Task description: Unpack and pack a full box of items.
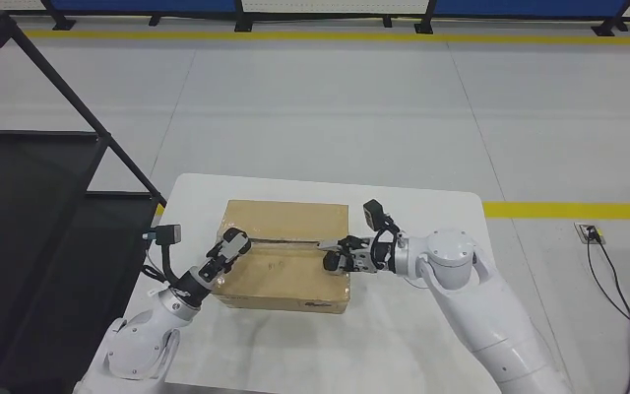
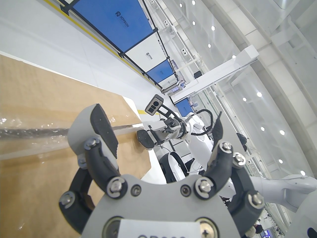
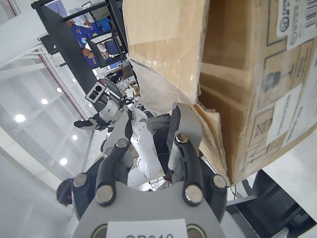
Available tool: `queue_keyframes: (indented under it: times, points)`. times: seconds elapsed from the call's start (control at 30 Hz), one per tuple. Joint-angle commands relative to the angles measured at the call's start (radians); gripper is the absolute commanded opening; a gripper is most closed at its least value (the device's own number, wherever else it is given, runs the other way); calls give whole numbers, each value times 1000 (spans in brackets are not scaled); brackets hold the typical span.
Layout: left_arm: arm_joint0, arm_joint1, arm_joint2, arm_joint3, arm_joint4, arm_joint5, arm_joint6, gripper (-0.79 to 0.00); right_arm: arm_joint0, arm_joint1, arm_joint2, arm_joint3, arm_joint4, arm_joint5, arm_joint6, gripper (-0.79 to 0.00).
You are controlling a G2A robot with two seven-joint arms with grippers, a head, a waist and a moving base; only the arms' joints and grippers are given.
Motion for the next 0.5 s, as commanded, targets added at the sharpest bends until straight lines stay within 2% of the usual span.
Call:
queue_keyframes:
  times: [0.0, 0.03, 0.07, 0.1, 0.2, 0.37, 0.47]
  points:
    - [0, 0, -1, 2, -1, -1, 1, 0, -5, 3, 3, -11, -17, -16, -3, -117]
    - [0, 0, -2, 3, 0, -2, 1, 0, -12, 7, 5, -31, -35, -41, -5, -89]
    - [0, 0, -3, 4, 0, -2, 2, 0, -24, 11, 7, -50, -55, -66, 4, -9]
    - [1, 1, -3, 5, 0, -3, 3, 0, -36, 16, 16, -66, -70, -82, 4, 0]
    - [1, 1, -3, 6, -1, -4, 3, 0, -81, 31, 44, -142, -134, -144, -21, 0]
    - [0, 1, -4, 5, 1, -4, 4, 0, -201, 57, 117, -304, -243, -323, -93, 0]
    - [-1, 1, -3, 5, 2, -3, 5, 0, -225, 61, 129, -328, -251, -344, -109, 0]
